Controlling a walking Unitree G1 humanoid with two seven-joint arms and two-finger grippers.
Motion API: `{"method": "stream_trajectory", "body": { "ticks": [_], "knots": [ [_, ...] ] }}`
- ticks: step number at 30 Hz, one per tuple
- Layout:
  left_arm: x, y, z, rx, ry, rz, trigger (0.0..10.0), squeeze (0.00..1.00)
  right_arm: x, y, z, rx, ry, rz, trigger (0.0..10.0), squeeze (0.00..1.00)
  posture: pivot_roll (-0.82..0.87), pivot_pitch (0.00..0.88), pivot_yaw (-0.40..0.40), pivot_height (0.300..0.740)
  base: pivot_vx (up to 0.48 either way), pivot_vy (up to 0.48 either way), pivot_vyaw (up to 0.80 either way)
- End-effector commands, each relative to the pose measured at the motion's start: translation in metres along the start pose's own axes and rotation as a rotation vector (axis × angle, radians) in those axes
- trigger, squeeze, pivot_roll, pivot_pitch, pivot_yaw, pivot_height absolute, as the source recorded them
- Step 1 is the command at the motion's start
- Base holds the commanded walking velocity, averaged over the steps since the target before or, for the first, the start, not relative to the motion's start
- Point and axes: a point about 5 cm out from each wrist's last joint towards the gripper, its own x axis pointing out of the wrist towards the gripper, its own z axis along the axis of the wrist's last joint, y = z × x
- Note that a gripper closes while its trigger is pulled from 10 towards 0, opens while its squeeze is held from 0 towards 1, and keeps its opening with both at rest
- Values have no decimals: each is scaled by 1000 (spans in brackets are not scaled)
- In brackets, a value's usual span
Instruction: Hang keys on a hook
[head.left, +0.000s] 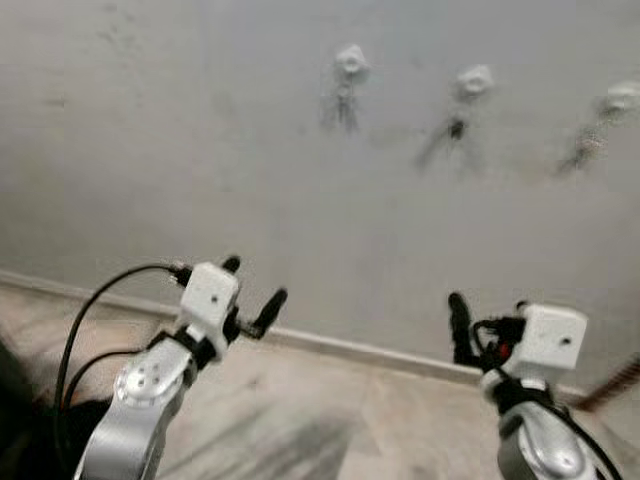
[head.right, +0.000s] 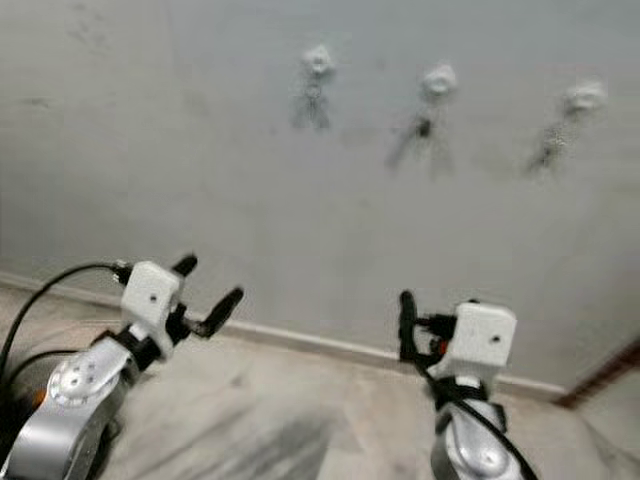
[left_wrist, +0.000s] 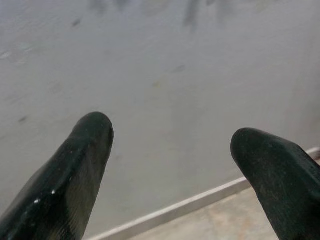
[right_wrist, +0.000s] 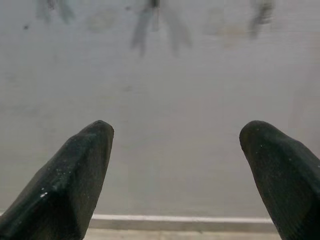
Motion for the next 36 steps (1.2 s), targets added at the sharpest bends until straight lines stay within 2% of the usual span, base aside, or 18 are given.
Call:
{"method": "stream_trajectory", "body": {
  "ticks": [1, 9, 13, 15, 20, 28, 36],
  "knots": [
    [2, -3, 1, -4, -4, -9, 10000, 0, 1, -4, 1, -10, 1, -12, 10000, 0, 87, 0, -37, 740, -300, 0, -681],
    [4, -4, 2, 2, -10, -9, 10000, 0, 0, -4, 0, -9, 0, -14, 10000, 0, 84, 0, -32, 740, -296, 0, -658],
    [5, 8, 6, 34, -33, 112, 10000, 0, 1, -5, 1, -9, -6, -21, 10000, 0, 86, 0, -33, 740, -123, 0, -103],
    [4, 16, 7, 16, -44, 196, 10000, 0, 2, -5, 2, -15, -11, -16, 10000, 0, 86, 0, -34, 740, 0, 0, 0],
    [-1, 25, 5, 10, -32, 289, 10000, 0, 7, -7, 5, -16, -29, -26, 10000, 0, 89, 0, -44, 740, 0, 0, 0],
    [0, 20, 2, -12, -33, 273, 10000, 0, 11, -5, 7, -13, -39, -26, 10000, 0, 87, 0, -47, 740, 0, 0, 0],
    [9, 12, 3, -44, -43, 226, 10000, 0, 18, 0, 11, 8, -58, -36, 10000, 0, 68, 0, -49, 740, 0, 0, 0]
  ]
}}
